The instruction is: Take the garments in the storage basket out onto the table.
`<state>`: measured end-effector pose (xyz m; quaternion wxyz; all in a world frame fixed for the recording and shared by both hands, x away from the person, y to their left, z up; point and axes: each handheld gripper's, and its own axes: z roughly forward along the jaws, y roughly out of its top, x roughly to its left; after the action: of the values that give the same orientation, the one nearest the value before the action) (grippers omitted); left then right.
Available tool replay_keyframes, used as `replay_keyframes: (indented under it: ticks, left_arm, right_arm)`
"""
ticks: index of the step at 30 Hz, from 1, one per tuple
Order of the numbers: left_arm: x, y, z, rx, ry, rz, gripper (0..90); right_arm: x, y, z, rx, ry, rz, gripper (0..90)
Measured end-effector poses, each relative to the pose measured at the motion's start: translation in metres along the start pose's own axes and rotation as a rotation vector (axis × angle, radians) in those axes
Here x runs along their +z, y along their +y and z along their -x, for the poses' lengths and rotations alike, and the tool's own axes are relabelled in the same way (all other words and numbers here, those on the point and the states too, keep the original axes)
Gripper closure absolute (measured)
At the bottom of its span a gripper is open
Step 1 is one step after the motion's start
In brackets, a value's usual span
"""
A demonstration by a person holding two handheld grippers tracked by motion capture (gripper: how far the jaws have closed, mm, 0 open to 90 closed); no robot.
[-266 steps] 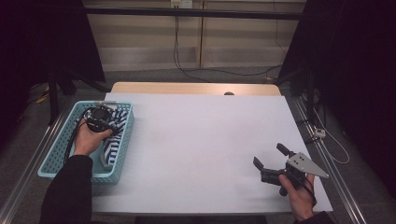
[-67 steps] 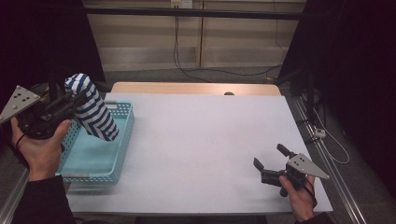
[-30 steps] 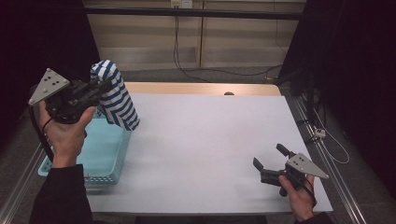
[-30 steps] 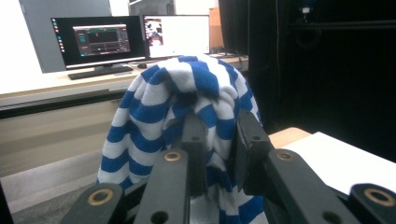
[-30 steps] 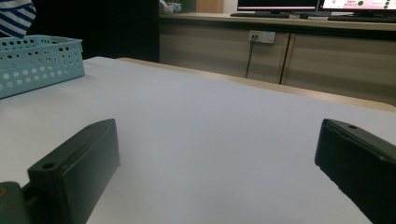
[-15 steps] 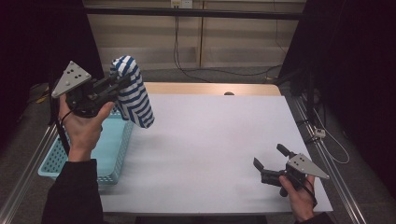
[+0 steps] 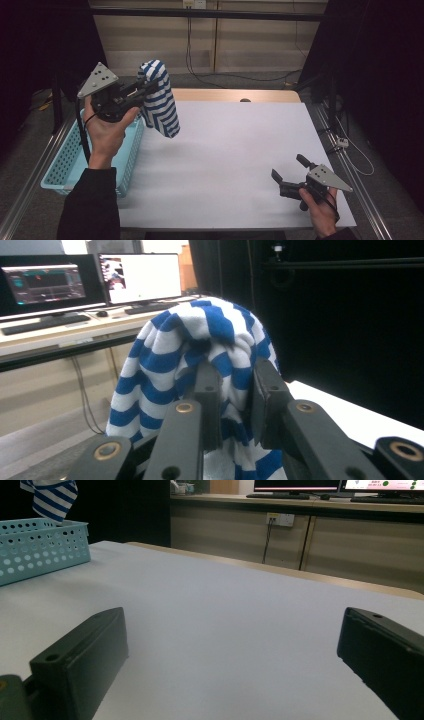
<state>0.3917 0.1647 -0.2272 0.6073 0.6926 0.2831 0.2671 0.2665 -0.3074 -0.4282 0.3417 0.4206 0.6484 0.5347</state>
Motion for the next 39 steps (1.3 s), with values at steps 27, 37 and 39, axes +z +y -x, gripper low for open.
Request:
replay_keyframes:
  ticks: [27,37,39]
  left_arm:
    - [0.064,-0.025,0.035,-0.024,-0.14,-0.12,76.7]
    - [0.081,-0.041,0.047,-0.011,-0.189,-0.18,76.7]
    - [0.086,-0.048,0.047,-0.018,-0.197,-0.215,76.7]
  right_arm:
    - [-0.001,0.0,0.0,-0.002,0.005,0.002,0.0]
    - [0.0,0.0,0.0,-0.003,0.007,0.005,0.0]
    - [0.0,0.0,0.0,0.0,0.007,0.002,0.0]
